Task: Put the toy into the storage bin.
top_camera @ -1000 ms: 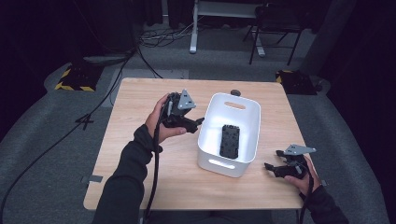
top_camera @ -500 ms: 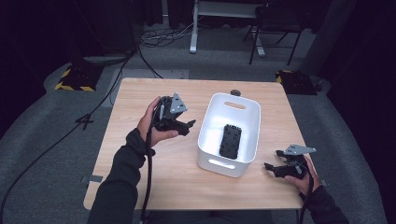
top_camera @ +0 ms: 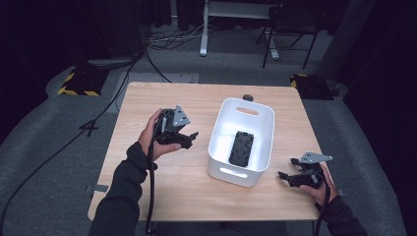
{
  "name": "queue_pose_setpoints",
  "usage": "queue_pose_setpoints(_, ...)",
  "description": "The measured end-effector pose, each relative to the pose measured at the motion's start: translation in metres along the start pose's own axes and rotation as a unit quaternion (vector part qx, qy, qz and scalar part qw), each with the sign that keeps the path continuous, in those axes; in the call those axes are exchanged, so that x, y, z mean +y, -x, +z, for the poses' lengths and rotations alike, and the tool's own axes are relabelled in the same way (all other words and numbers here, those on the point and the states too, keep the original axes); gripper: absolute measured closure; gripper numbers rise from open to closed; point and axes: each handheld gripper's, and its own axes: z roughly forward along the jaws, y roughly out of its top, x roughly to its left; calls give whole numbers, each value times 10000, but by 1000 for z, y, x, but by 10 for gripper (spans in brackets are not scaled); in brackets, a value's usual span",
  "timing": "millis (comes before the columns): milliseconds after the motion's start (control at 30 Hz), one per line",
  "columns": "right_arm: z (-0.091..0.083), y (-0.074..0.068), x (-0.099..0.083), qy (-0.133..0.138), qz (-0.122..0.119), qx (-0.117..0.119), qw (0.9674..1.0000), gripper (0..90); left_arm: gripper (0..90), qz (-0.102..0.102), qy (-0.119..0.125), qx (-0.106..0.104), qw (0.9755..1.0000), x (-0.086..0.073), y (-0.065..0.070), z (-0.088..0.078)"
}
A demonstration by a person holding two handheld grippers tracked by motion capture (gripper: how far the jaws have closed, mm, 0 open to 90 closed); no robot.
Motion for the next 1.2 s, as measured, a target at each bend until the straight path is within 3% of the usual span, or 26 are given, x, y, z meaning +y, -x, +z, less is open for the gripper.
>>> queue_pose_setpoints(133, 0, 0, 0, 1, 1, 0, 10000, 170, 161, -197, 58, -4, 9998, -8, 3, 2)
queue_pose_setpoints(400, 0, 0, 0, 1, 0, 0, 10000, 170, 161, 47, -236, 83, 9997, -23, 5, 3)
queue_pose_setpoints(500, 0, 0, 0, -1, 3, 0, 10000, 170, 161, -78, -272, 47, 9996, -31, 9, 4)
queue_pose_setpoints(667, 0, 0, 0, -1, 2, 0, 10000, 170, 162, 13, -395, 120, 9991, -42, 11, 5)
queue_pose_setpoints(900, 0, 0, 0, -1, 4, 0, 10000, 170, 162, -104, -434, 158, 9989, -57, 14, 4)
queue_pose_setpoints(1100, 0, 0, 0, -1, 2, 0, 10000, 170, 161, -35, -568, 166, 9982, -73, 17, 3)
queue_pose_setpoints(1200, 0, 0, 0, -1, 1, 0, 10000, 170, 161, -101, -617, 188, 9979, -82, 20, 2)
